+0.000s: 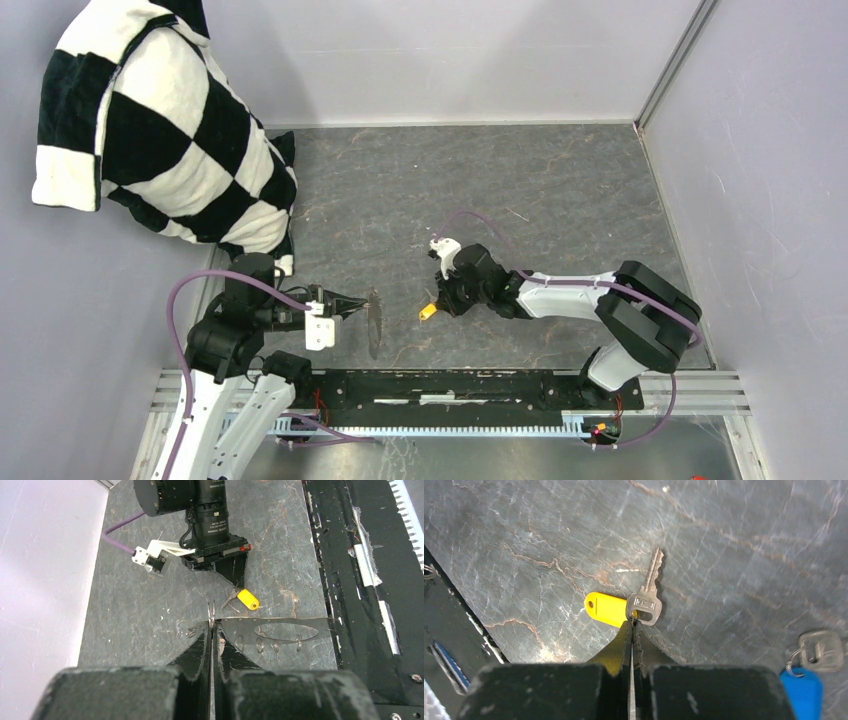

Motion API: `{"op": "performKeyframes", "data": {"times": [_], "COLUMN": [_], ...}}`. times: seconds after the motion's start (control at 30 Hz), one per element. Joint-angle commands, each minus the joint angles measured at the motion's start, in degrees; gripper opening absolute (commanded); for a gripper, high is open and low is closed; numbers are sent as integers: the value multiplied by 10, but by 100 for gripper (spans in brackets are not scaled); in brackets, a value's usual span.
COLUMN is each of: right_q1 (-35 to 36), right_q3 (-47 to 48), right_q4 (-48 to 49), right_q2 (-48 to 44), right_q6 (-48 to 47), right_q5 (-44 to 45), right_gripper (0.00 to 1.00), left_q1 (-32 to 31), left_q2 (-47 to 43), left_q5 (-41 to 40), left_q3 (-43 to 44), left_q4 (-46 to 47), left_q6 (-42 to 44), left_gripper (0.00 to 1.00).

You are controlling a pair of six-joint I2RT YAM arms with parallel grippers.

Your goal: Put the keys on the keyring

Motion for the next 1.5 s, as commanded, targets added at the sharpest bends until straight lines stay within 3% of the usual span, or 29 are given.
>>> {"op": "performKeyframes", "data": {"times": [0.0, 0.13, 0.27, 0.4, 0.57, 0.63, 0.77, 0.93, 1.03, 1.1, 1.13, 1.17, 1.47], "right_q1": [3, 2, 4, 4, 5, 5, 6, -7, -22, -27, -28, -27, -20], "right_q3": [45, 37, 27, 79, 164, 175, 181, 138, 37, -44, -69, -81, -134], "right_q4": [-23, -40, -50, -122, -253, -267, -269, -196, -39, 81, 111, 116, 140], "right_q2": [-38, -80, -83, -24, 59, 59, 50, -13, -117, -183, -202, -214, -212], "right_q6": [-152, -246, -274, -315, -380, -394, -401, -356, -266, -163, -134, -106, -90], "right_q5": [-30, -71, -107, -160, -149, -141, -119, -96, -100, -59, -39, -15, -23], "right_gripper": [0, 0, 2, 4, 5, 10, 32, 54, 63, 75, 94, 98, 98], "left_q1": [0, 0, 0, 0, 0, 0, 0, 0, 0, 0, 0, 0, 0], "left_q2": [0, 8, 11, 13, 19, 21, 22, 26, 28, 29, 29, 30, 41], "left_q5": [22, 30, 35, 36, 36, 36, 36, 35, 33, 32, 32, 32, 37], "left_q3": [4, 9, 9, 12, 22, 23, 24, 29, 32, 34, 35, 36, 43], "left_q4": [2, 1, 1, 2, 1, 1, 1, 1, 2, 1, 2, 1, 1], "left_q6": [16, 0, -4, -7, -8, -8, -6, -6, -5, -5, -5, -5, -1], "left_gripper": [2, 2, 2, 2, 2, 2, 2, 2, 2, 2, 2, 2, 2]}}
